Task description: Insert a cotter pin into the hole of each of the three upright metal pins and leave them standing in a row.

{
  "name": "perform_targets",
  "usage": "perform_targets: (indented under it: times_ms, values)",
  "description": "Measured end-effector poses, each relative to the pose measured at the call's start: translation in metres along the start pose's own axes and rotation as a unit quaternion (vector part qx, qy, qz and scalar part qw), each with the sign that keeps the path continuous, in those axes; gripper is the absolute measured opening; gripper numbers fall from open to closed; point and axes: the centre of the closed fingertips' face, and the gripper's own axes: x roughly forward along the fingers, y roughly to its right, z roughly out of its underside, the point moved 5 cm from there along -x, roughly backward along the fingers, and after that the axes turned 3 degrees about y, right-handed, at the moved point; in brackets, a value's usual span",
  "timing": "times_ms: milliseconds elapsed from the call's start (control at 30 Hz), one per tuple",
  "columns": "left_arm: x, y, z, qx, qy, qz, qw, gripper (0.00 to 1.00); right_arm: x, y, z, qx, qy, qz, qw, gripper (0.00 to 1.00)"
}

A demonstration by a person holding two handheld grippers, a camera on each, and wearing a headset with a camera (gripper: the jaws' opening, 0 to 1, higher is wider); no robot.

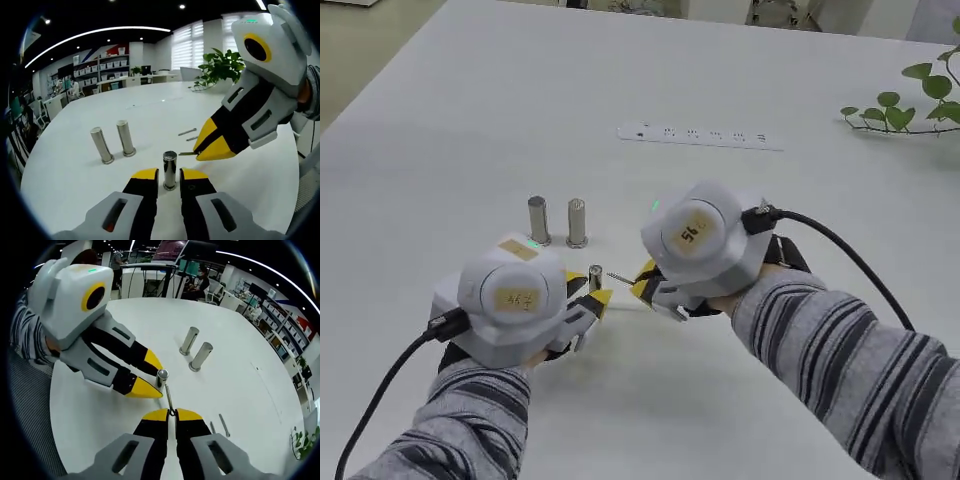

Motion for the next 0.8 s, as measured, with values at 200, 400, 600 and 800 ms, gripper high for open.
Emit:
perform_targets:
  times_ms: [200, 400, 600, 800]
  values:
    - [0.002, -0.002, 0.003, -0.004, -0.003, 0.003, 1.0, 0.08, 0.002, -0.001, -0.003, -0.005, 0.002, -0.004, 1.0, 0.0]
    - [0.002, 0.0, 0.003, -0.01, -0.001, 0.01, 0.9999, 0.06, 0.003, 0.0, -0.006, -0.016, -0.001, -0.005, 0.9999, 0.0]
    - [0.003, -0.001, 0.004, -0.009, -0.001, 0.01, 0.9999, 0.05, 0.001, -0.001, -0.009, -0.03, -0.007, -0.006, 0.9995, 0.0]
    - [0.003, 0.0, 0.004, 0.011, -0.001, 0.01, 0.9999, 0.05, -0.002, -0.001, -0.011, -0.047, -0.012, -0.006, 0.9988, 0.0]
